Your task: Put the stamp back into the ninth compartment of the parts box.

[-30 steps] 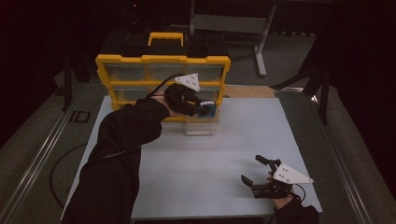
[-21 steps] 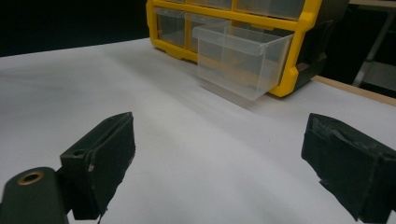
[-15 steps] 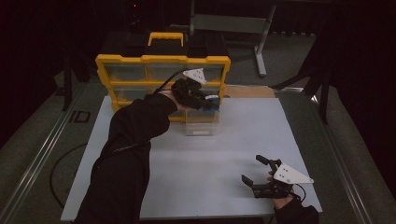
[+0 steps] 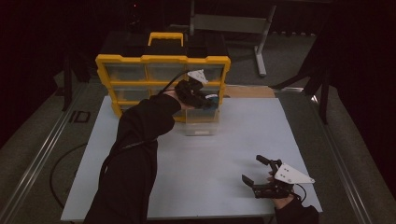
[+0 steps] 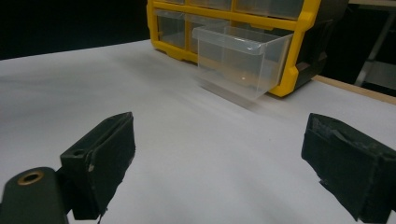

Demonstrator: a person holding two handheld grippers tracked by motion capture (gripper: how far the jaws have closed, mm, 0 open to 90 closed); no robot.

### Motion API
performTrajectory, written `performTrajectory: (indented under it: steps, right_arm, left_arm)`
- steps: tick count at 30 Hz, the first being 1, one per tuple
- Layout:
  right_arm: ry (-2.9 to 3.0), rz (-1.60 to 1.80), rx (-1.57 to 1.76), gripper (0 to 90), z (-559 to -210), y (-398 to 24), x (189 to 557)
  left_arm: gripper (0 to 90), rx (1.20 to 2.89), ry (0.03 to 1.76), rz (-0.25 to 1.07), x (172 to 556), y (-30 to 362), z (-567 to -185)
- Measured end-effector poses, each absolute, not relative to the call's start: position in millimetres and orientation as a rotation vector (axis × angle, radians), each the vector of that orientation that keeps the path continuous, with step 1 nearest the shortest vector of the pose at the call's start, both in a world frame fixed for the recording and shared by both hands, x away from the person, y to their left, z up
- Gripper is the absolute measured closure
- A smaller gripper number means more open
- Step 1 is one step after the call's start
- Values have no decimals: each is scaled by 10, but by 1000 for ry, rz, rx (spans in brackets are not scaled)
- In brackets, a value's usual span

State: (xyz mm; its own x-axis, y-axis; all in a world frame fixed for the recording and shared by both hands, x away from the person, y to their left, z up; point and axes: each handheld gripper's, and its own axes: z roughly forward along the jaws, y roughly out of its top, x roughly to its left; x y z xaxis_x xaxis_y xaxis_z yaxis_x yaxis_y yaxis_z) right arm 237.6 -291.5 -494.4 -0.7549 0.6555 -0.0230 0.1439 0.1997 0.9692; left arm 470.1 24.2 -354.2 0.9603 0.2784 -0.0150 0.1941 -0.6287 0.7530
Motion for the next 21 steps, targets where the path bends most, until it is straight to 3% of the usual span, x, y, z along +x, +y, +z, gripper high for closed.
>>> performTrajectory:
  steps: [21]
  right_arm:
    - [2046, 1586, 748, 96, -4948, -2925, 2378]
  left_arm:
    - [703, 2328, 391, 132, 4778, 270, -3950]
